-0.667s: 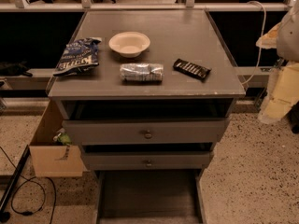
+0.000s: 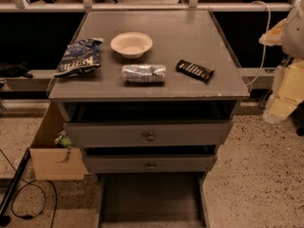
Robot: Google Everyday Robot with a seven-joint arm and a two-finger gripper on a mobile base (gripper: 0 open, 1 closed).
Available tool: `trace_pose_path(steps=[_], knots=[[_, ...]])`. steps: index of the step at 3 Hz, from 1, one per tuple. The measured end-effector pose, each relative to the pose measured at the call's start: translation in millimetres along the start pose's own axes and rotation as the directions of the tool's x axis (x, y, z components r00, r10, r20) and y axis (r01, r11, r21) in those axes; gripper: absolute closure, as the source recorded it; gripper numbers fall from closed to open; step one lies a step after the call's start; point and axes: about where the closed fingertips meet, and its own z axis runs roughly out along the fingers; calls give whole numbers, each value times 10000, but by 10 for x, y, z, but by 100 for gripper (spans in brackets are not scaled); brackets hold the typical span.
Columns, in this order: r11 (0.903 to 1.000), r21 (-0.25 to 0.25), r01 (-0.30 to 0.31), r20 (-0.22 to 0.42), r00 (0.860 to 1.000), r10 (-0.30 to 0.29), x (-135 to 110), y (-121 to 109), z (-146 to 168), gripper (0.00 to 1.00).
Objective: Place redbull can into bottom drawer
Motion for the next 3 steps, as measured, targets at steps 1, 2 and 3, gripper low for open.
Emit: trace_pose_path(steps=[1,2,3], knots=[[9993,290,215,165,9996,-220,-61,-68,-21,0],[9962,838,-246,953,9953,165,-193,-444,40,0],[9941,846,-680,1568,9861,541,-285,-754,144,0]])
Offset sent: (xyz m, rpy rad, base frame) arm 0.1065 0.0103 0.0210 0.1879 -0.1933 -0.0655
